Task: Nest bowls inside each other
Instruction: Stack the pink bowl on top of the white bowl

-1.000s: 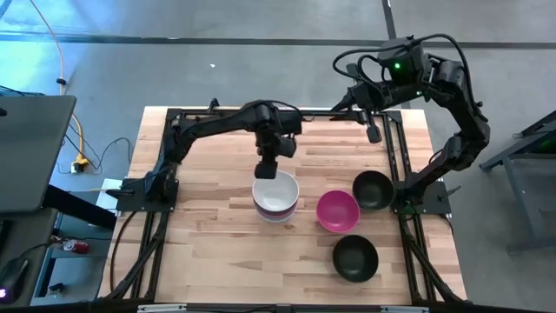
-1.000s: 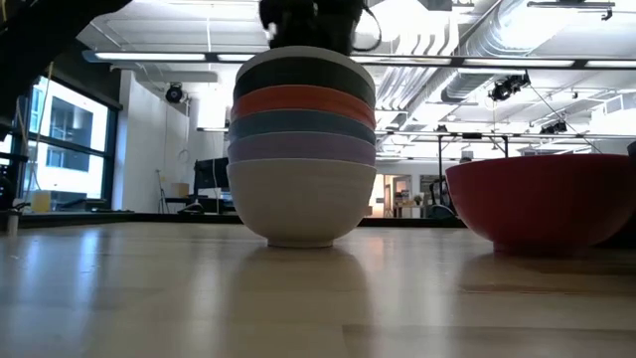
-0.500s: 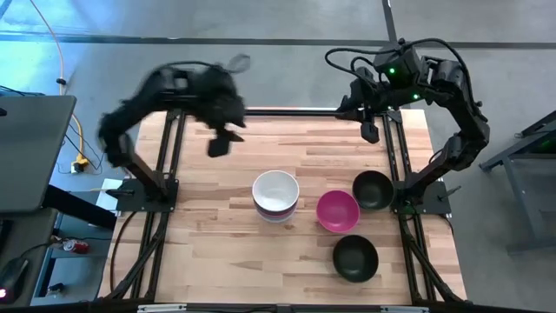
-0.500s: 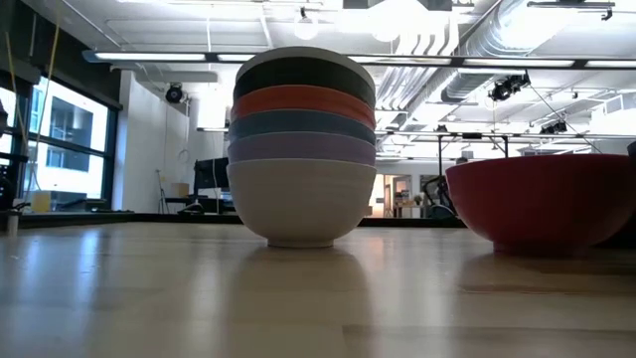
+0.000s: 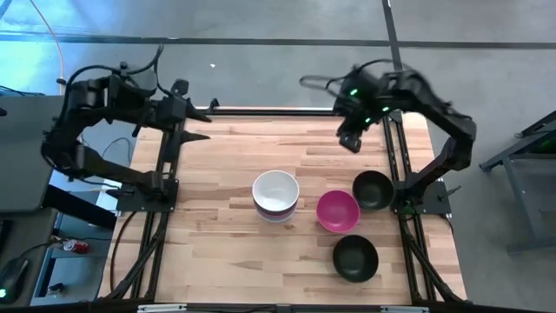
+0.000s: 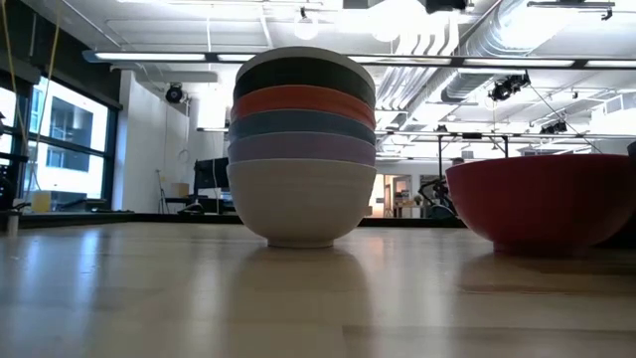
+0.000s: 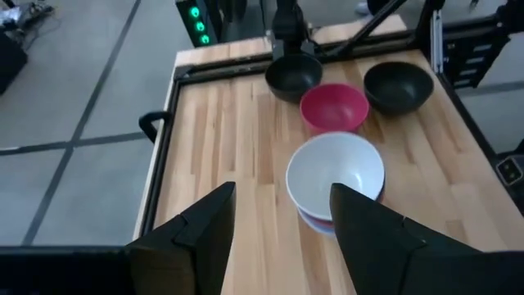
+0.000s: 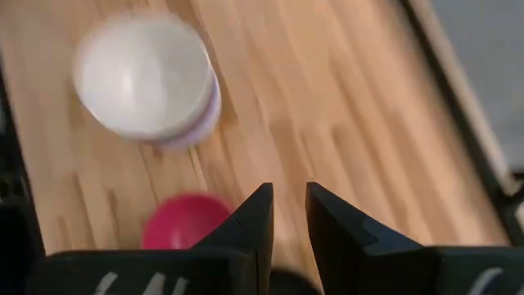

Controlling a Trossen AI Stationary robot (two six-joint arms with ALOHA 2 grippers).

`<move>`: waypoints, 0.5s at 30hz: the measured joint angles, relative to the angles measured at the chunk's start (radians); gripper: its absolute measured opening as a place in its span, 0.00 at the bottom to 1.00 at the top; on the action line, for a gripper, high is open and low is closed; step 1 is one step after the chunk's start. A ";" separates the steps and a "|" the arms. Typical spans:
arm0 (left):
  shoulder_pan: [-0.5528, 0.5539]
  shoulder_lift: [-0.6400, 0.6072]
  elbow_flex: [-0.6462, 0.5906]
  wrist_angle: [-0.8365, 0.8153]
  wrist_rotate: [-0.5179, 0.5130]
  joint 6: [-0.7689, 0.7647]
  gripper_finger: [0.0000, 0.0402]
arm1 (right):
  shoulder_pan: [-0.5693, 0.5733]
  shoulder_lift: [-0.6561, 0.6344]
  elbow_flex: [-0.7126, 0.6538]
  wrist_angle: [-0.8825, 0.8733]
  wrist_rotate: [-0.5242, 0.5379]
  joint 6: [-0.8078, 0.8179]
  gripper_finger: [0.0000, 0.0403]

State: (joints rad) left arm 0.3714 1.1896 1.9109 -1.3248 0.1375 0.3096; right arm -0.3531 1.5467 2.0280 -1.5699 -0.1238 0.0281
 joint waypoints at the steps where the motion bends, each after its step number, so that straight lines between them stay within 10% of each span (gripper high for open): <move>1: 0.000 -0.015 -0.029 0.007 0.000 0.001 0.47 | 0.000 0.000 -0.048 -0.003 0.000 -0.001 0.17; 15: 0.001 -0.125 -0.224 0.119 0.008 0.054 0.46 | 0.017 -0.020 -0.603 0.171 0.000 -0.053 0.17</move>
State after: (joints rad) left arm 0.3725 1.0647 1.6866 -1.2062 0.1455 0.3631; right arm -0.3358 1.5265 1.4252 -1.3985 -0.1236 -0.0246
